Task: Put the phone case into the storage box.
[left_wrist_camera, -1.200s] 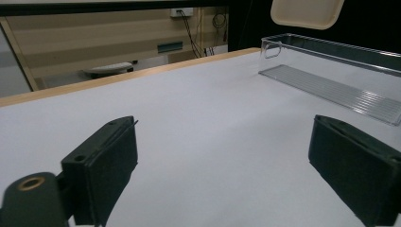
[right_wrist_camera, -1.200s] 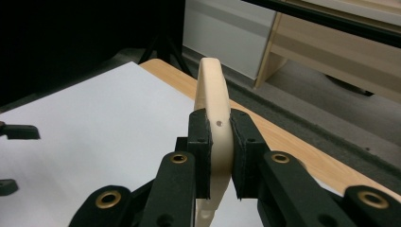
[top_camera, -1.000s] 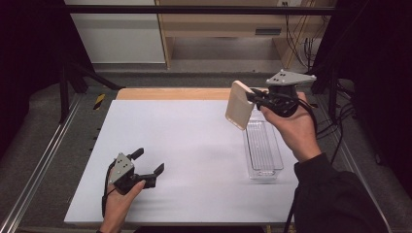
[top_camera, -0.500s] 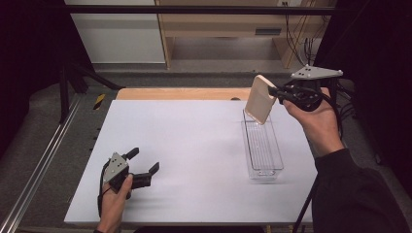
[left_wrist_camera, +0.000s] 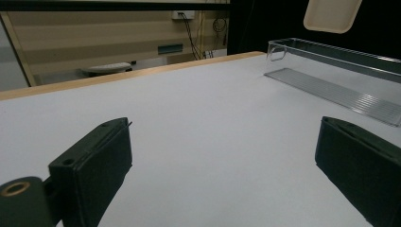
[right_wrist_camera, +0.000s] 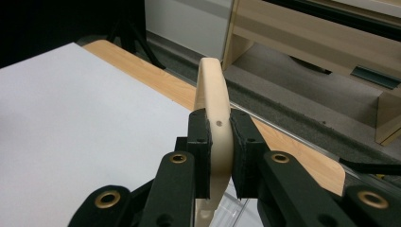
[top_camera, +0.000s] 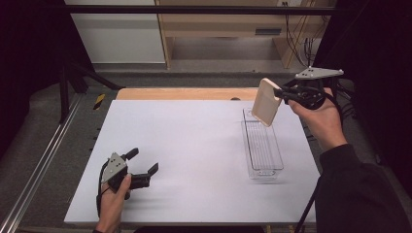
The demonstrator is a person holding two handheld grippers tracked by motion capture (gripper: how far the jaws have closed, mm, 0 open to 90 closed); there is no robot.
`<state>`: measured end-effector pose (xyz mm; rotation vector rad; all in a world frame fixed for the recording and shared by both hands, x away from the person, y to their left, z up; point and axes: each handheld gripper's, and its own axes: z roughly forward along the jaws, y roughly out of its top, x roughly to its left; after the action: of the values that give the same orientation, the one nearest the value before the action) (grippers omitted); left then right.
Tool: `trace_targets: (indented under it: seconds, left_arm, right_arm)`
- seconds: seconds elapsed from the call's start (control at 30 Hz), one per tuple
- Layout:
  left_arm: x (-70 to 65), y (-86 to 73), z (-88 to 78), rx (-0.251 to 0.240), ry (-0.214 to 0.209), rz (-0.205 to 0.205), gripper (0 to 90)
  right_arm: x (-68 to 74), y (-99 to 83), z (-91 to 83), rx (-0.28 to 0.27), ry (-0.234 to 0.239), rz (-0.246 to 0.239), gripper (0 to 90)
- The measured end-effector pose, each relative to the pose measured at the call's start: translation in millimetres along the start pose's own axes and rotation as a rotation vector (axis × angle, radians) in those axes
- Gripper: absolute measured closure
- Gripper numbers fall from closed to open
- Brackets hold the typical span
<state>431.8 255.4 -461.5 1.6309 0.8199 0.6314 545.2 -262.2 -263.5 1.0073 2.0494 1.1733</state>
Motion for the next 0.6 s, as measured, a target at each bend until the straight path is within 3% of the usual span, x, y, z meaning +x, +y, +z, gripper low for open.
trace_targets:
  seconds: [0.33,0.6]
  left_arm:
    - [-1.7,-0.7,1.0,0.014,-0.021,0.011,4.2]
    - [-2.3,-1.3,2.5,0.027,-0.028,0.017,4.3]
  right_arm:
    - [-1.8,-14.4,15.2,0.048,0.006,-0.003,80.0]
    - [-8.3,-30.0,39.2,0.079,0.01,0.021,80.0]
